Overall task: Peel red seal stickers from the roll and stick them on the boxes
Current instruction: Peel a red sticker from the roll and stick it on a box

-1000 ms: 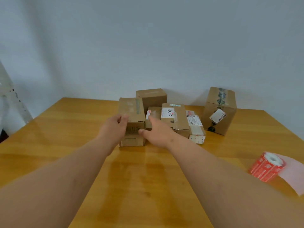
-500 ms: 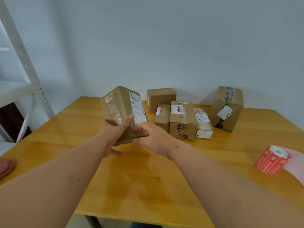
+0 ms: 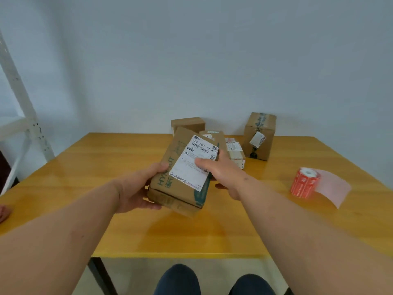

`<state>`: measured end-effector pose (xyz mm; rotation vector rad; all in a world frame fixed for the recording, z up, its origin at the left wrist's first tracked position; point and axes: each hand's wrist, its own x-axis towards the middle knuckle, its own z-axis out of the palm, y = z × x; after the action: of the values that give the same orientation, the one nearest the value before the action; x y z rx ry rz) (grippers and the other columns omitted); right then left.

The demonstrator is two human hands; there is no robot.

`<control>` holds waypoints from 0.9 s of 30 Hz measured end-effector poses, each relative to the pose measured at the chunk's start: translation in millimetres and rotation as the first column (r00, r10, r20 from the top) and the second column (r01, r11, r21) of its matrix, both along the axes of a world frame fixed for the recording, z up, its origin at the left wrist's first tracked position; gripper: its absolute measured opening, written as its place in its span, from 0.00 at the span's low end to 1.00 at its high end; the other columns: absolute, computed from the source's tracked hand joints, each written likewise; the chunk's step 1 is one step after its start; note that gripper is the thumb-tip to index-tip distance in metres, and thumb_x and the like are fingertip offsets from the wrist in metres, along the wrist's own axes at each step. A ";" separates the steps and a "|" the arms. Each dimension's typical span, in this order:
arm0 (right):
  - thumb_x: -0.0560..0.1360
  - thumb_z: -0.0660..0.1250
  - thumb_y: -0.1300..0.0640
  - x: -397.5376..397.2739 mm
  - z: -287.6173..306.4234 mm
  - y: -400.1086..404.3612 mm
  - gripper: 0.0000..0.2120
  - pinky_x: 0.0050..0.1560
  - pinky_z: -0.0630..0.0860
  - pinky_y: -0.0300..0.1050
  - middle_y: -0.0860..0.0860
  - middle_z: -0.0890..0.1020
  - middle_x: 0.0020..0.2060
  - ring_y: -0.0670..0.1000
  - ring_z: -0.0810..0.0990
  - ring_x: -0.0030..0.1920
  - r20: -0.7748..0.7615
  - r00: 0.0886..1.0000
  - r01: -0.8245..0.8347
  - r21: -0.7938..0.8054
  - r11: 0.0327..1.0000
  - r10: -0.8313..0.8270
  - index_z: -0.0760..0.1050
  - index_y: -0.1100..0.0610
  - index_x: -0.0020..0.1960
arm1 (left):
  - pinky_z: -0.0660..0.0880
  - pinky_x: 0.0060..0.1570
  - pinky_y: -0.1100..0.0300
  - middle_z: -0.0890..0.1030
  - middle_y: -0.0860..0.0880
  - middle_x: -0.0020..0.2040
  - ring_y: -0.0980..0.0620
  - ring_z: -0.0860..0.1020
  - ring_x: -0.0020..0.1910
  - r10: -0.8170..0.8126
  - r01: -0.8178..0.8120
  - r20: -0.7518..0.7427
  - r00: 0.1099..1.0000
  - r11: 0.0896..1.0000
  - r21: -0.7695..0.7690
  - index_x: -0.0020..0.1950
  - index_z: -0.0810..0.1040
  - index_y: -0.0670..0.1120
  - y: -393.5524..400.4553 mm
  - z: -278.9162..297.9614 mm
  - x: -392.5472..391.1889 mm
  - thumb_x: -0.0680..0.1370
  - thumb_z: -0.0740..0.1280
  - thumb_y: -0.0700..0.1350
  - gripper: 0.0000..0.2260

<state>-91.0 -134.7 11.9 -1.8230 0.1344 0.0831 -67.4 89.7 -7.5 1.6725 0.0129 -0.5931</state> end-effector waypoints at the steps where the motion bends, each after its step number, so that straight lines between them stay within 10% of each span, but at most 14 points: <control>1: 0.73 0.71 0.49 0.5 -3.2 -5.0 0.31 0.44 0.71 0.44 0.46 0.80 0.55 0.47 0.79 0.50 0.020 0.999 0.038 0.033 0.999 -0.038 0.59 0.49 0.71 | 0.79 0.50 0.46 0.81 0.39 0.59 0.40 0.80 0.52 -0.032 0.032 -0.010 0.999 0.999 0.012 0.62 0.79 0.47 -6.3 0.7 0.0 0.67 0.74 0.61 0.28; 4: 0.67 0.76 0.49 3.2 -9.1 -23.3 0.45 0.49 0.78 0.47 0.44 0.73 0.61 0.50 0.79 0.55 0.109 0.986 0.130 -0.024 0.991 -0.126 0.52 0.45 0.75 | 0.79 0.42 0.51 0.82 0.39 0.55 0.43 0.81 0.44 -0.129 0.133 -0.046 0.991 0.986 0.098 0.61 0.78 0.44 -20.3 3.8 3.9 0.60 0.75 0.62 0.35; 12: 0.74 0.66 0.38 8.5 -9.6 -66.0 0.18 0.35 0.69 0.40 0.47 0.77 0.45 0.47 0.76 0.44 -0.083 0.989 0.042 -0.642 0.765 -0.124 0.71 0.53 0.50 | 0.79 0.39 0.55 0.84 0.44 0.49 0.49 0.80 0.49 0.123 -0.161 0.163 0.979 0.956 0.244 0.57 0.77 0.42 -62.6 5.3 35.4 0.77 0.70 0.44 0.10; 15: 0.75 0.63 0.38 19.2 -14.6 -72.8 0.19 0.39 0.70 0.43 0.50 0.77 0.46 0.50 0.76 0.45 -0.082 0.987 0.048 -0.665 0.745 -0.136 0.72 0.54 0.48 | 0.77 0.37 0.59 0.82 0.47 0.50 0.50 0.79 0.48 0.124 -0.164 0.202 0.971 0.967 0.194 0.62 0.73 0.45 -78.4 1.9 44.0 0.78 0.70 0.42 0.15; 19: 0.76 0.64 0.42 27.5 -15.0 -80.9 0.31 0.45 0.74 0.42 0.50 0.76 0.63 0.49 0.75 0.51 -0.062 0.989 0.075 -0.575 0.815 -0.135 0.59 0.52 0.74 | 0.80 0.49 0.53 0.78 0.48 0.57 0.48 0.79 0.53 0.063 -0.102 0.228 0.972 0.981 0.164 0.74 0.66 0.49 -88.3 -3.7 55.3 0.76 0.71 0.41 0.28; 27: 0.75 0.67 0.43 38.5 -17.6 -93.5 0.33 0.58 0.68 0.41 0.50 0.68 0.71 0.50 0.71 0.64 -0.062 0.995 -0.099 -0.497 0.862 0.078 0.58 0.48 0.76 | 0.79 0.41 0.55 0.73 0.49 0.61 0.51 0.78 0.48 0.000 -0.179 0.429 0.903 0.909 0.376 0.66 0.71 0.52 -100.0 -9.8 75.6 0.79 0.68 0.45 0.16</control>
<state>-52.5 -228.3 -5.7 -2.3511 0.1053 0.1619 8.3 -10.3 -17.3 2.1710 -0.1035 -0.1455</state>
